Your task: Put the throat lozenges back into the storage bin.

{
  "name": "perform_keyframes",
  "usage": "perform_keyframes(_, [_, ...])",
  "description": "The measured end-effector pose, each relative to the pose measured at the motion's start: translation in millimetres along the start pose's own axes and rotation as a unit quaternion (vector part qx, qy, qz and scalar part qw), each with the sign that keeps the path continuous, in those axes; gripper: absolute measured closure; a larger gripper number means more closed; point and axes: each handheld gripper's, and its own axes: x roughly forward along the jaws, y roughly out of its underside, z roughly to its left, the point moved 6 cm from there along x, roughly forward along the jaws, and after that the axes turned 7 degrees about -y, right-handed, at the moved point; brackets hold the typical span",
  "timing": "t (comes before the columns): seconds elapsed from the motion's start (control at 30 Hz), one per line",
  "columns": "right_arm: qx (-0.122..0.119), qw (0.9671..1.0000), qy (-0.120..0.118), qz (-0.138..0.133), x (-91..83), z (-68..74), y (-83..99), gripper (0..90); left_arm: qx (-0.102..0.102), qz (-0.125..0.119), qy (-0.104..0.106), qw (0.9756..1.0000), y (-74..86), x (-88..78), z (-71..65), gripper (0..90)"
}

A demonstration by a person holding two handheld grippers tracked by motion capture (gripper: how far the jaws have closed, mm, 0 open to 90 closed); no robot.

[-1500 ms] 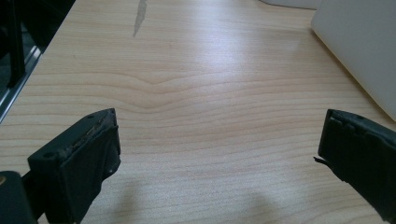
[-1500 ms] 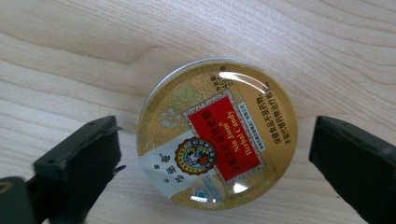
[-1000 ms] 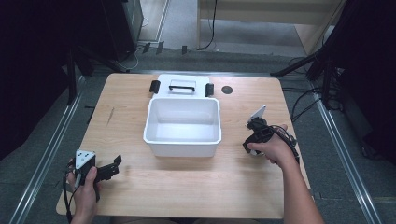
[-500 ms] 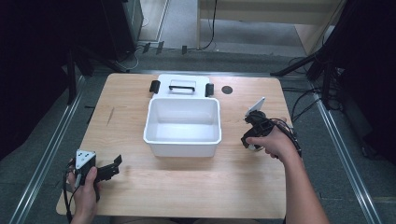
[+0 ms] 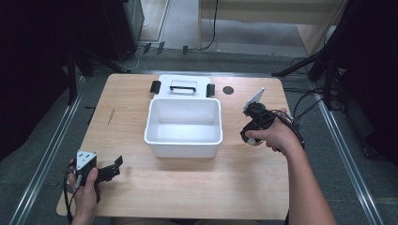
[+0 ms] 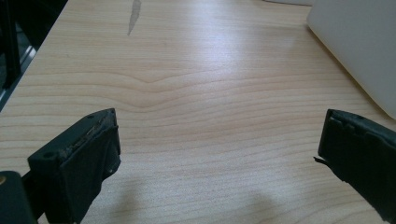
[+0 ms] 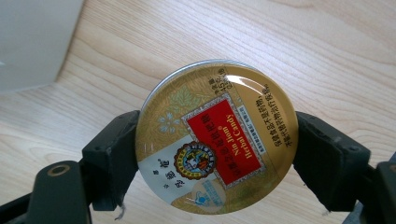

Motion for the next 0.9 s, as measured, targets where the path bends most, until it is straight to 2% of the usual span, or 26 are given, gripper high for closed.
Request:
perform_keyframes(0.67, [-0.035, 0.9993, -0.005, -0.010, -43.9, 25.0, -24.8, 20.9, 0.000, -0.001, 0.001, 1.0000, -0.1, 0.4, -0.5, 0.0])
perform_keyframes(0.9, [-0.042, 0.9991, -0.005, -0.011, -54.0, 33.2, -31.6, 20.9, 0.002, 0.000, 0.002, 1.0000, -0.1, 0.5, -0.3, 0.0])
